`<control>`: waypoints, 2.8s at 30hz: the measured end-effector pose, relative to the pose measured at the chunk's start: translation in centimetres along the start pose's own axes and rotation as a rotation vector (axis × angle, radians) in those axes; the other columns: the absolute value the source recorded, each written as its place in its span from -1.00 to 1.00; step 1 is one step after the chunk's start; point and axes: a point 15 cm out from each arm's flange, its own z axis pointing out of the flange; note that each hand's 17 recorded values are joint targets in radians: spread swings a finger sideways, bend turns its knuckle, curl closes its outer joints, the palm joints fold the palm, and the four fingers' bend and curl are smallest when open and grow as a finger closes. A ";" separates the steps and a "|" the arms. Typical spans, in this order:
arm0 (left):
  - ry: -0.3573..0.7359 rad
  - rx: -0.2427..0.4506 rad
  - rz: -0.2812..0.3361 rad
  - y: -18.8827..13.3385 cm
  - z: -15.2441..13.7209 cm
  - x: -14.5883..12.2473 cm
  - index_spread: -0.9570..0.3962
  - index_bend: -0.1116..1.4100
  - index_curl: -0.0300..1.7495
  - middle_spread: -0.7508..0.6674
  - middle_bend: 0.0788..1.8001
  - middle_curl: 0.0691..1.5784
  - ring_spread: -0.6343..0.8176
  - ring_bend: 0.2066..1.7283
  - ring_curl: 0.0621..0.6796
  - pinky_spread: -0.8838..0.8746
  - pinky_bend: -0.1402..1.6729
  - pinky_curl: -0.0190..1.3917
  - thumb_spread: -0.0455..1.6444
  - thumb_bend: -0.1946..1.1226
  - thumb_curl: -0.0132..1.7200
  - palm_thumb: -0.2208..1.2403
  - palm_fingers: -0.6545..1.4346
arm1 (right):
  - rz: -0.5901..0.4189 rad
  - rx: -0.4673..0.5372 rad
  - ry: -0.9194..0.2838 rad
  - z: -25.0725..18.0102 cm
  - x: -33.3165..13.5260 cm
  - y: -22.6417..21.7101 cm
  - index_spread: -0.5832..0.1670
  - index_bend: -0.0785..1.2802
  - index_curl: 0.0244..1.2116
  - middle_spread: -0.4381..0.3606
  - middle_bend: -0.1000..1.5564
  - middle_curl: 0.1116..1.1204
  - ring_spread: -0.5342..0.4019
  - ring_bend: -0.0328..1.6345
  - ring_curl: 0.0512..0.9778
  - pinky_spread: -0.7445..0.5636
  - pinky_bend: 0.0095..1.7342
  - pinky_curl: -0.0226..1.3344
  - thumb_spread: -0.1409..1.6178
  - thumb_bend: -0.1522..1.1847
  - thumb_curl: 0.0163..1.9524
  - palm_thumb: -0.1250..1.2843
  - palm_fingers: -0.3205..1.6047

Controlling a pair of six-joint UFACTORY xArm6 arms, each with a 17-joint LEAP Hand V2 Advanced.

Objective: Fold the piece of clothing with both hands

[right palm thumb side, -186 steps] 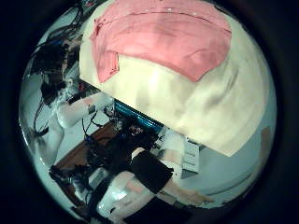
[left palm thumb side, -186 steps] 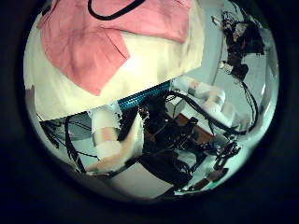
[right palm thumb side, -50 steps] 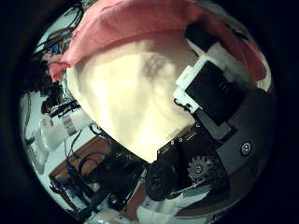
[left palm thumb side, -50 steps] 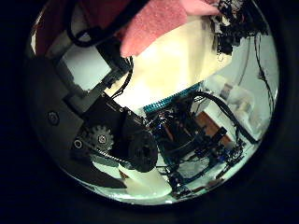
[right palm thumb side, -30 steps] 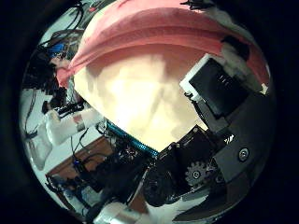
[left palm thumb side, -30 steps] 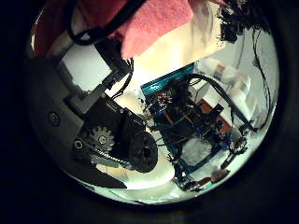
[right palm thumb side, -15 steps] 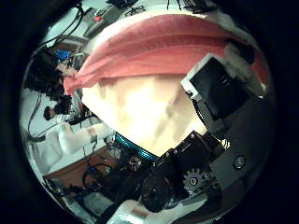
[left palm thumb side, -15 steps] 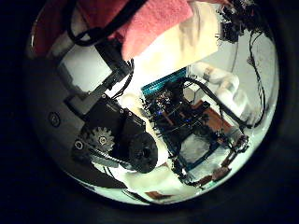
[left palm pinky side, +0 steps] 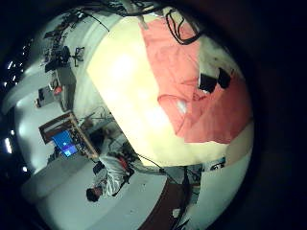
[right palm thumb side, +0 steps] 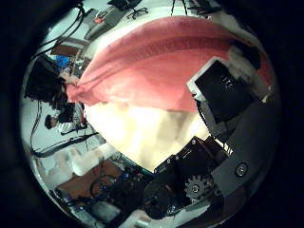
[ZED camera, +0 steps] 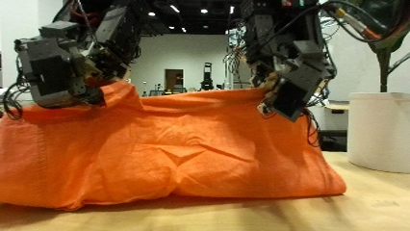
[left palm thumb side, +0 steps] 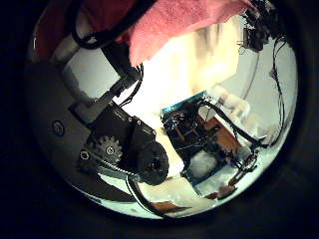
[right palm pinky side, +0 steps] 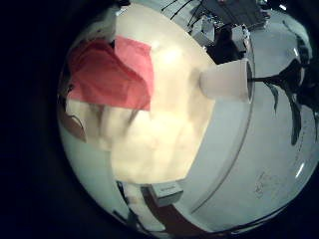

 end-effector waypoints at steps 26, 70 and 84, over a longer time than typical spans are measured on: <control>0.061 0.050 -0.112 -14.6 3.6 -4.3 -0.57 -0.63 0.18 -0.72 -0.02 -0.19 -0.93 -0.19 0.31 -0.84 0.05 -0.21 0.58 -0.61 0.27 0.45 0.53 | 0.032 -0.001 -0.002 7.6 0.3 -11.2 -0.18 0.56 0.10 -0.26 0.53 0.00 -0.31 0.58 0.00 -0.35 0.40 -0.03 -0.85 0.85 0.91 0.23 0.58; 0.183 0.192 -0.221 -10.4 2.8 -5.3 0.57 -0.69 -0.54 0.63 -0.91 -0.68 0.55 -0.66 -0.26 0.56 -0.40 -0.41 0.49 -0.74 -0.48 -0.13 -0.49 | 0.112 0.132 0.016 -0.6 9.5 -8.2 -0.31 -0.32 -0.29 -0.19 -0.28 -0.46 0.41 -0.30 -0.58 0.63 -0.31 -0.54 0.77 0.22 -0.33 -0.83 -0.73; 0.223 0.093 -0.072 -7.3 10.0 2.1 0.57 -0.67 -0.65 0.55 -0.90 -0.76 0.59 -0.73 -0.34 0.62 -0.45 -0.49 0.47 -0.74 -0.57 -0.16 -0.45 | 0.012 -0.163 -0.041 7.5 8.5 -0.2 -0.43 -0.58 -0.42 -0.08 -0.54 -0.58 0.56 -0.62 -0.70 0.63 -0.58 -0.60 0.71 -0.05 -0.62 -0.72 -0.67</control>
